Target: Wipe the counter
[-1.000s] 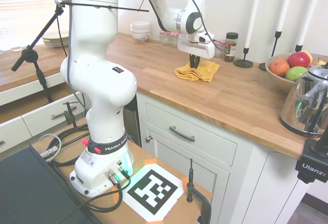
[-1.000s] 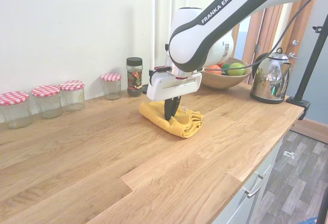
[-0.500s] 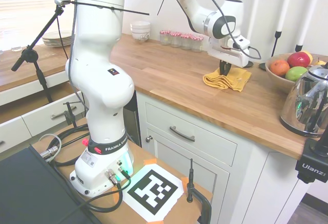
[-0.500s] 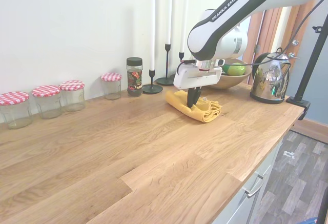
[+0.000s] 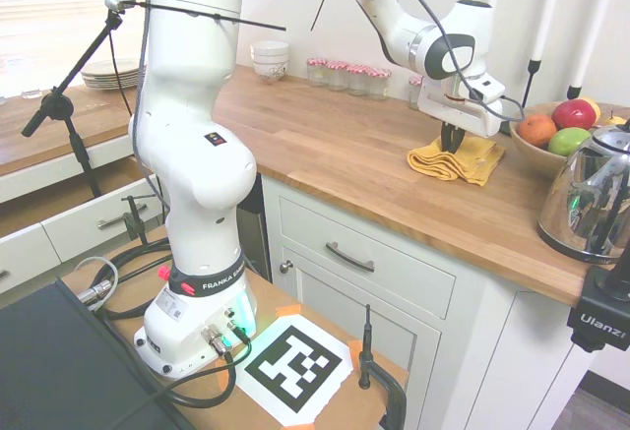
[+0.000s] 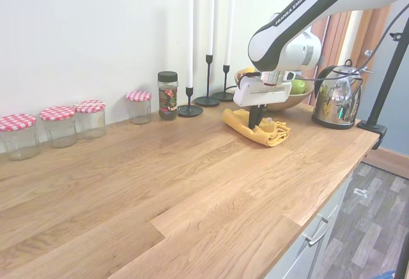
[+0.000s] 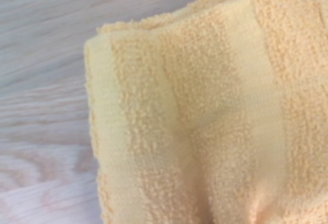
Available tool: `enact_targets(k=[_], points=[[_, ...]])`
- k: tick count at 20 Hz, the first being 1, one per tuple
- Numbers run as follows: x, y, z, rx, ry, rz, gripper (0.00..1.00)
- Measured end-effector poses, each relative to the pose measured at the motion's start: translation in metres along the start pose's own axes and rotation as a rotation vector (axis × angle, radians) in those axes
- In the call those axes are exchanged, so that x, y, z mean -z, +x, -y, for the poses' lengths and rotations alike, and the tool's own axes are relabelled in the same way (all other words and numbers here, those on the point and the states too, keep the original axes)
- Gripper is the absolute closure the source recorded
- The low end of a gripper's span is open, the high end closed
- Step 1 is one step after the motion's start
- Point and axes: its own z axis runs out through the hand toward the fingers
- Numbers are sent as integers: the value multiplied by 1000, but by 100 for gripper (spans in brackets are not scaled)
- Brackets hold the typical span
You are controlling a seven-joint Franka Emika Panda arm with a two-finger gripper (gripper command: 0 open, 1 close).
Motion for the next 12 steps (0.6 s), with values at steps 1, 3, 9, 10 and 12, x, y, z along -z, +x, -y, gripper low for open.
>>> enact_targets(k=[1, 3, 9, 10, 12], points=[[0, 0, 0, -1, -1, 0, 0], [1, 1, -1, -2, -2, 2, 0], [0, 1, -2, -1, -7, 1, 0], [1, 0, -2, 0, -7, 1, 0], [1, 0, -2, 0, -7, 2, 0]])
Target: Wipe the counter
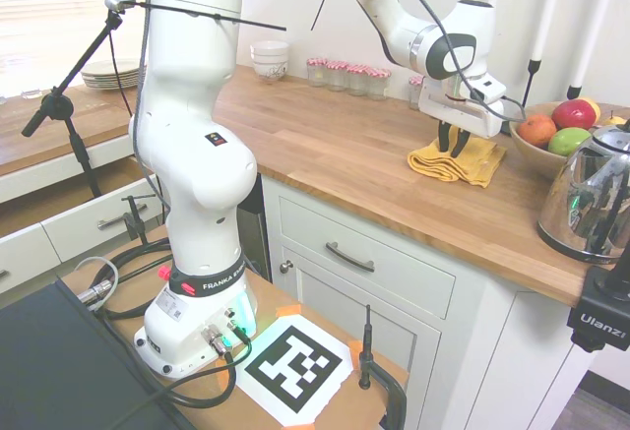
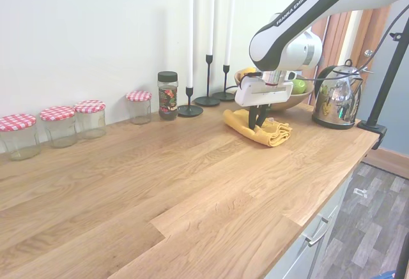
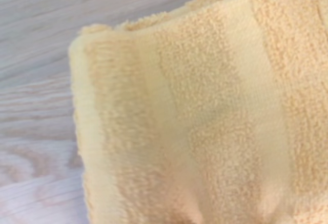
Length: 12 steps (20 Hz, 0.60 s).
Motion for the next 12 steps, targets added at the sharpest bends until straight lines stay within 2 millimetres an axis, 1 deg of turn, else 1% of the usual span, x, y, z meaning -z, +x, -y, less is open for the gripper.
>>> enact_targets(k=[7, 12], points=[[4, -3, -2, -4, -1, 5, 0], [10, -6, -10, -13, -2, 12, 0]])
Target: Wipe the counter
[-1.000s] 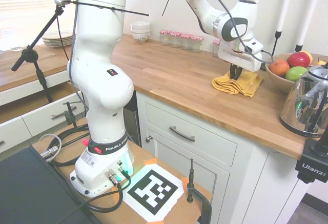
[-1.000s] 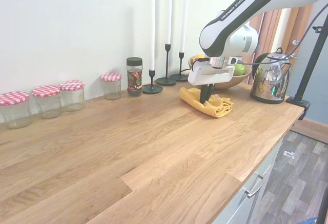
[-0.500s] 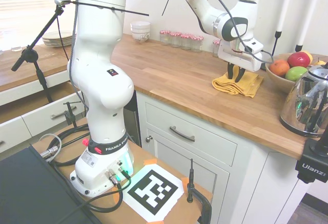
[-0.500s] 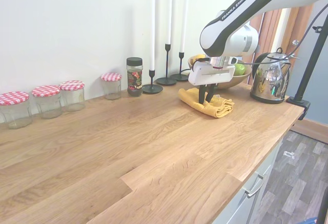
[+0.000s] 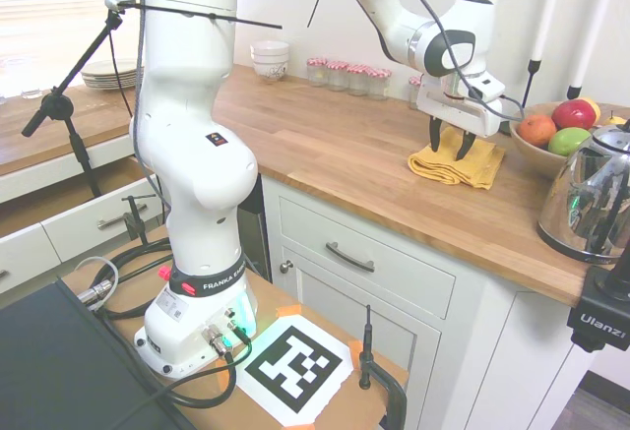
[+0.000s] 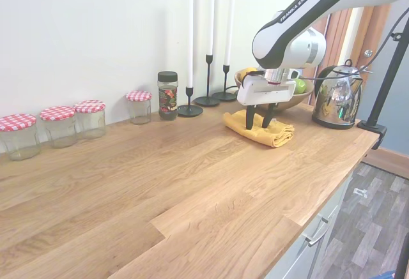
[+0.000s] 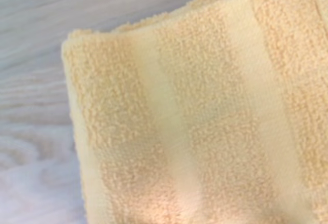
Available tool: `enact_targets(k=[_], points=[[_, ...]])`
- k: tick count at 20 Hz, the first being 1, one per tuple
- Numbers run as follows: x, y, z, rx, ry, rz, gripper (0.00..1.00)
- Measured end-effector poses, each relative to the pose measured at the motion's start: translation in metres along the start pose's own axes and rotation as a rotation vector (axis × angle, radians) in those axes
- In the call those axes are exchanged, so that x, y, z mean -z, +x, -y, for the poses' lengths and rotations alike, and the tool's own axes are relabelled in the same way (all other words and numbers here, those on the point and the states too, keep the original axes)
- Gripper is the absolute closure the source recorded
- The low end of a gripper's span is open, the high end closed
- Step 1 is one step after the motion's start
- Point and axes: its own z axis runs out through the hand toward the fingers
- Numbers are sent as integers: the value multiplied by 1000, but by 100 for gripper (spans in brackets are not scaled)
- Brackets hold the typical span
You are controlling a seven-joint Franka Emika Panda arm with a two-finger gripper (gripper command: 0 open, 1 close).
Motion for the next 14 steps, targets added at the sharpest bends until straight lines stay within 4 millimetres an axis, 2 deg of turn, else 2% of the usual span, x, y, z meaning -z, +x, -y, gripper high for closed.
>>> enact_targets(k=[4, 11, 14], points=[[12, -3, -8, -8, 12, -5, 0], [57, -5, -30, -36, 53, -4, 0], [62, -5, -33, -42, 59, 6, 0]])
